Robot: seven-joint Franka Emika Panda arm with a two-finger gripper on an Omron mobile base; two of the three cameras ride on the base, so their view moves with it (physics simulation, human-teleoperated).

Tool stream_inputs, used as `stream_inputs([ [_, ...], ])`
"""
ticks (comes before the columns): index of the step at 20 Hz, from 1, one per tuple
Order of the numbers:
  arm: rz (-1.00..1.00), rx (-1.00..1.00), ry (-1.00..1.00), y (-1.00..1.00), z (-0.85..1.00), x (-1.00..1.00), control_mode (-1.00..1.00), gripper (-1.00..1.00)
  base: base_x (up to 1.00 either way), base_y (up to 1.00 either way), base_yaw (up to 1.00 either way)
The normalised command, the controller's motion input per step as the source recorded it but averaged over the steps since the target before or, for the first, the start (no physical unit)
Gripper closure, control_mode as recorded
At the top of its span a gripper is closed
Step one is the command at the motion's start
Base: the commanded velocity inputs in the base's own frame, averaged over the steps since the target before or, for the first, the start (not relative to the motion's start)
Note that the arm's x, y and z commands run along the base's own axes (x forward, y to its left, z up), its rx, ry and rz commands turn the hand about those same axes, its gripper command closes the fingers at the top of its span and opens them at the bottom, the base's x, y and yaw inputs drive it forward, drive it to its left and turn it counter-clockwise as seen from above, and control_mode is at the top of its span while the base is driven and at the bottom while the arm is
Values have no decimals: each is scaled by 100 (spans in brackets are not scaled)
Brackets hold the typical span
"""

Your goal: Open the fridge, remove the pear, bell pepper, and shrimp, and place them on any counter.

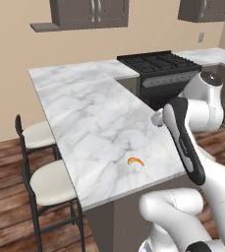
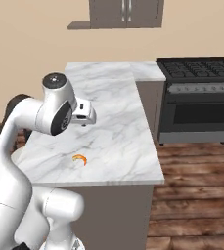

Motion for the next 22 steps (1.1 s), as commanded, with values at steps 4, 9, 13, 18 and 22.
stream_inputs([
  [4,-37,10,0,0,99,-46,-100,-100,0,0,0],
  [9,-21,4,0,0,62,-28,-100,-100,0,0,0],
  [13,0,0,0,0,0,-28,-100,-100,0,0,0],
  [18,0,0,0,0,0,-3,-100,-100,0,0,0],
  [22,0,0,0,0,0,-31,-100,-100,0,0,0],
])
